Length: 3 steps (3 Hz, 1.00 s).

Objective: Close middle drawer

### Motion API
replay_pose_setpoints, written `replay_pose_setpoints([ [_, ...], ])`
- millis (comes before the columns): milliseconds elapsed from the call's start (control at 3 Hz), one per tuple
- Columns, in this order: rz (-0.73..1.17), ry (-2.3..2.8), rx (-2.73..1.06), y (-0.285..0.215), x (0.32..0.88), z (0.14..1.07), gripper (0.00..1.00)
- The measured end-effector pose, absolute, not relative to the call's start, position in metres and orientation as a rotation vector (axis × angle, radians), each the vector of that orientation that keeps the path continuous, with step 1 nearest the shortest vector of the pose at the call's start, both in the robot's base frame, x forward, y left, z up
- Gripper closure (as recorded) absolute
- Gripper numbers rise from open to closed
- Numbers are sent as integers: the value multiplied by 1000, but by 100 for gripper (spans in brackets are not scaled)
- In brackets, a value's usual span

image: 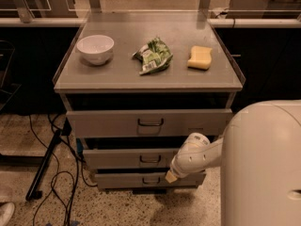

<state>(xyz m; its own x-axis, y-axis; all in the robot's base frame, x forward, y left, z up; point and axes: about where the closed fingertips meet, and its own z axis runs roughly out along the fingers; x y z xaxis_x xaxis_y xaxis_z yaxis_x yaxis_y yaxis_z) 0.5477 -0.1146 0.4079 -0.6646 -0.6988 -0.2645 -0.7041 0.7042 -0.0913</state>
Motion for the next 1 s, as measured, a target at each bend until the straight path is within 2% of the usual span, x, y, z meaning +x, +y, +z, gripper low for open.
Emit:
replay_pose_setpoints([
  [667, -23, 2656, -1027, -127, 571, 403, 88],
  [1000, -73, 2670, -955, -131, 596, 401, 100],
])
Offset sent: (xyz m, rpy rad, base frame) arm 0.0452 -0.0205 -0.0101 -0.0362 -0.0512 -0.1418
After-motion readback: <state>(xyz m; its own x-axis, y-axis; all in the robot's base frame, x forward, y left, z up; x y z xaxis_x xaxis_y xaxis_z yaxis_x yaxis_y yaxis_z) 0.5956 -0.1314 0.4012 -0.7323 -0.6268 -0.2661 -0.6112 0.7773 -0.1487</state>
